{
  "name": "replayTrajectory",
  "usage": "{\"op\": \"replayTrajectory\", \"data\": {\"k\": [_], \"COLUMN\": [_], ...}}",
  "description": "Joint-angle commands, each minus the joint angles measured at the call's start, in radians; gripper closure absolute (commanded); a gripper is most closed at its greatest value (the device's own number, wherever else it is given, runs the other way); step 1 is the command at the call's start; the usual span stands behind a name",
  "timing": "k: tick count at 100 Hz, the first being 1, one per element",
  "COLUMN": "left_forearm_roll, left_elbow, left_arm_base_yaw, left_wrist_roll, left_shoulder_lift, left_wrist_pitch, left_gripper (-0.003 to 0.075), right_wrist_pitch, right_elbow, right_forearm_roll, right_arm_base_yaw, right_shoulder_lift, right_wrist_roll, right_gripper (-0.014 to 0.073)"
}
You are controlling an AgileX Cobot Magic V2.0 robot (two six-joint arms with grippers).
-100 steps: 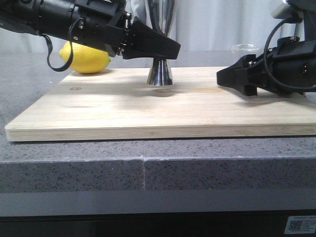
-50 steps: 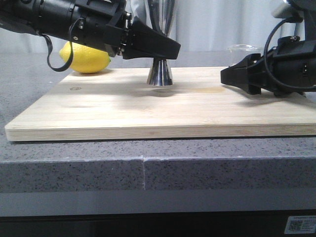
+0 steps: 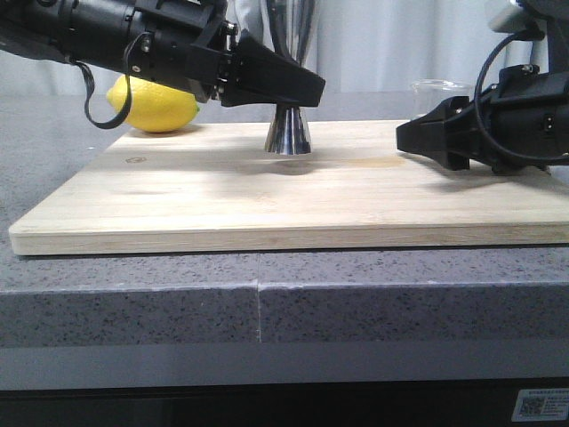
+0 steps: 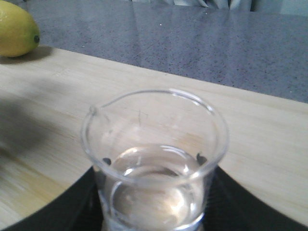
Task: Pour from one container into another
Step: 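Close the right gripper around the glass beaker, then lift the beaker with the right gripper toward the jigger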
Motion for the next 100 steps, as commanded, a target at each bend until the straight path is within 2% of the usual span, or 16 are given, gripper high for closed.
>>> {"op": "replayTrajectory", "data": {"k": [1, 73, 100], "left_forearm_roll": [-0.066, -0.065, -0.065], "left_elbow": [-0.029, -0.029, -0.029], "left_arm_base_yaw": [-0.007, -0.007, -0.007], "left_wrist_roll": [-0.012, -0.012, -0.016], "left_shoulder_lift": [-0.067, -0.067, -0.067], "left_wrist_pitch": [-0.048, -0.048, -0.048], "left_gripper": [0.0605, 0.0605, 0.0605], "right_wrist_pitch": [-0.078, 0.093, 0.137], "right_elbow": [-0.023, -0.139, -0.139], "right_forearm_roll": [0.013, -0.070, -0.139], "right_arm_base_yaw": [-0.005, -0.005, 0.001], "right_shoulder_lift": [-0.041, -0.140, -0.207], "right_wrist_roll": [0.000, 0.000, 0.045], "right_gripper": [0.0274, 0.0274, 0.0274]}}
